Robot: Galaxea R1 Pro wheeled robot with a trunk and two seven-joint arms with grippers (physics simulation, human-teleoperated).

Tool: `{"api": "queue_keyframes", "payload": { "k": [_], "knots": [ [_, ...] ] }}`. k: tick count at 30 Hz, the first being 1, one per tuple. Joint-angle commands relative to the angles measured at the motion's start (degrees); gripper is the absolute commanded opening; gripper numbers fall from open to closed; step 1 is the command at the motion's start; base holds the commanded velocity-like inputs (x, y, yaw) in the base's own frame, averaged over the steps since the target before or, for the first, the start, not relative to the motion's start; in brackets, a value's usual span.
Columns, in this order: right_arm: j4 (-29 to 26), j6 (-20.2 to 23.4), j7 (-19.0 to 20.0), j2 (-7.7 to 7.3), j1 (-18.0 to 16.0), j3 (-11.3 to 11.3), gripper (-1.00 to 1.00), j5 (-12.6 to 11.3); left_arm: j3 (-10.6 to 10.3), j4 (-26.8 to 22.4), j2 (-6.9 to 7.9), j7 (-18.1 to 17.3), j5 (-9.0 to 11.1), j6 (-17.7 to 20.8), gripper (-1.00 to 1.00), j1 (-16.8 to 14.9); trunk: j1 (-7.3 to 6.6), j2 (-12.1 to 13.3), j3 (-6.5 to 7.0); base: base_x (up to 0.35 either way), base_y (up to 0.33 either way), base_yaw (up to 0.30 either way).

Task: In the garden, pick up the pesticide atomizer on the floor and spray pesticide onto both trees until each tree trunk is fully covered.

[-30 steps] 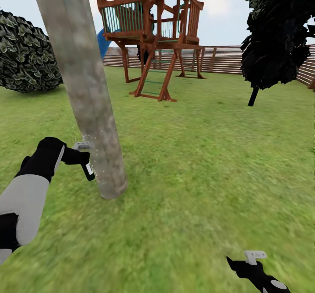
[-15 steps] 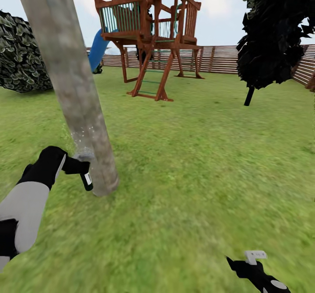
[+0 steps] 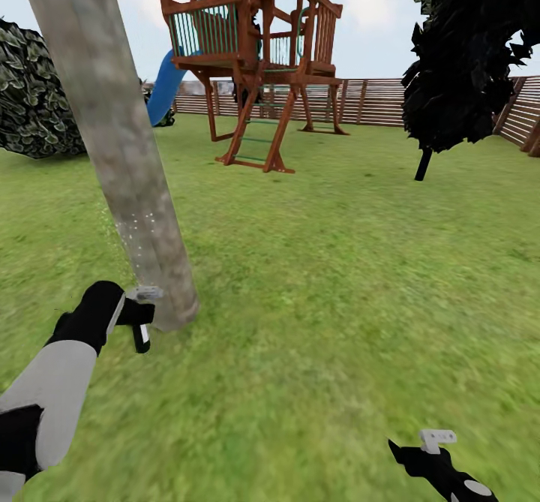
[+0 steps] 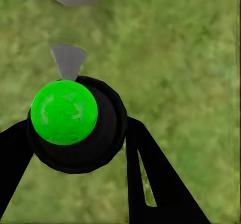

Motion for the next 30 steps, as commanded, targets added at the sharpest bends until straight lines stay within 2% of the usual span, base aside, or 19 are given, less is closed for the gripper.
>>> {"api": "queue_keyframes", "payload": {
  "k": [1,3,4,9,14,18,30],
  "knots": [
    [0.0,-0.2,0.3,0.01,0.0,-0.5,1.0,0.5,1.3,0.3,-1.05,1.3,-0.1,-2.7,-1.0,1.8,-0.01,0.0,-0.05,0.0,0.0,0.0],
    [0.0,-0.2,0.3,-0.04,0.0,-0.5,1.0,0.5,1.8,0.5,-1.44,2.0,1.1,-6.7,-1.0,3.7,-0.01,0.0,-0.05,0.0,0.0,0.0],
    [0.0,-0.2,0.3,-0.06,0.0,-0.5,1.0,0.5,1.9,0.6,-1.41,2.1,1.7,-7.4,-1.0,4.2,-0.01,0.0,-0.05,0.061,0.0,0.0],
    [0.0,-0.2,0.3,-0.03,0.0,-0.5,1.0,0.4,2.4,0.6,-1.47,2.2,2.6,-8.2,-1.0,5.9,-0.01,0.0,-0.05,0.28,0.0,0.009],
    [0.0,-0.2,0.3,-0.03,0.0,-0.5,1.0,0.4,2.4,1.2,-1.55,2.2,4.6,-8.2,-1.0,6.0,-0.01,0.0,-0.05,0.337,0.0,0.222],
    [0.0,-0.2,0.3,-0.04,0.0,-0.5,1.0,0.4,2.4,1.5,-1.56,2.2,4.7,-8.2,-1.0,6.0,-0.01,0.0,-0.05,0.261,-0.135,0.236],
    [0.0,-0.2,0.3,-0.08,0.0,-0.5,1.0,0.4,2.4,2.2,-1.64,2.1,5.0,-8.1,-1.0,6.0,-0.01,0.0,-0.05,0.123,-0.243,0.026]
  ]
}}
